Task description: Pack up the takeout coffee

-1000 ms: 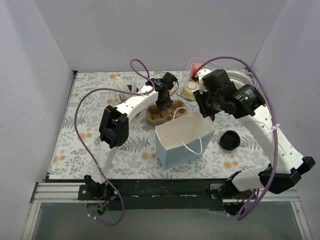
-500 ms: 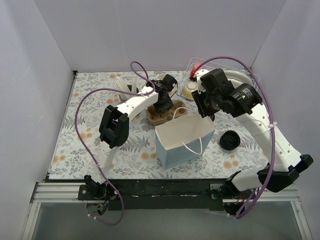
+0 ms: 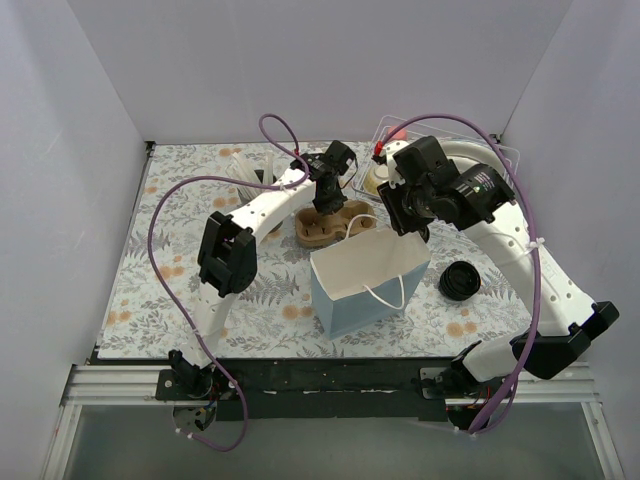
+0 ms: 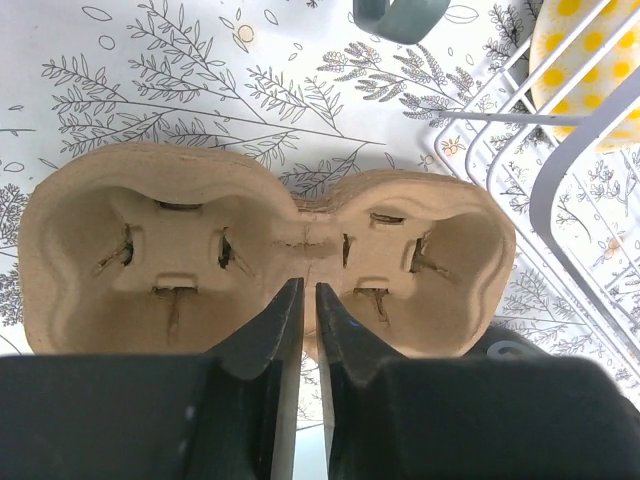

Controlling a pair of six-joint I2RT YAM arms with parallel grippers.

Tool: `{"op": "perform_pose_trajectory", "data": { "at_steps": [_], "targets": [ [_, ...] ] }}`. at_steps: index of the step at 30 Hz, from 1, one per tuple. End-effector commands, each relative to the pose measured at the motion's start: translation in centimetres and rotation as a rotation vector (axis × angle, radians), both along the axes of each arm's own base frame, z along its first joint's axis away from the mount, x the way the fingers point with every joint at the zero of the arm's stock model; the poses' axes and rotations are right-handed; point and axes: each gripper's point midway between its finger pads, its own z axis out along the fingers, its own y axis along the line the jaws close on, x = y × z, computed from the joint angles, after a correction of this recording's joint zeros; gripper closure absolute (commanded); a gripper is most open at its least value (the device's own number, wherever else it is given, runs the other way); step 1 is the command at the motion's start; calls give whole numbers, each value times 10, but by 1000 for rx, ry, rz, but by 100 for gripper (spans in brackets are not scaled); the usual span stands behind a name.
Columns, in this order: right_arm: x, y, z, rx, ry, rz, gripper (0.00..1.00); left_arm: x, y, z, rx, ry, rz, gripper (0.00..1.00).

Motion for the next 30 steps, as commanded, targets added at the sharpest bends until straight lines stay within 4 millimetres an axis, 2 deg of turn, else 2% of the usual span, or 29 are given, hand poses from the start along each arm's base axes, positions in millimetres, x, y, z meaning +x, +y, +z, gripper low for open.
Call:
{"op": "perform_pose_trajectory", "data": {
  "at_steps": [1, 2, 4, 6, 10, 17, 20, 23, 30],
  "targets": [
    [5, 5, 14, 35, -43, 14, 59, -1, 2, 37, -13, -66, -17, 89],
    [5, 4, 13, 34, -43, 14, 59, -1, 3, 40, -14, -71, -15, 89],
    [4, 4, 11, 31, -37, 15, 59, -2, 4, 40, -13, -68, -13, 78],
    [3, 3, 11, 30, -38, 14, 59, -5, 4, 33, -13, -54, -14, 65],
    [2, 1, 10, 22, -34, 12, 59, -7, -1, 11, -20, -22, -25, 56],
    [5, 5, 7, 16, -18, 14, 60, -7, -7, -9, -13, 0, -32, 54],
    [6, 8, 5, 14, -5, 21, 59, -5, -7, -10, -1, -12, -34, 60],
    [6, 11, 3, 14, 6, 24, 60, -5, -5, -14, 10, -13, -35, 62],
    [7, 13, -5, 0, 27, 29, 60, -4, -8, -11, 18, -33, -43, 57]
  ]
}}
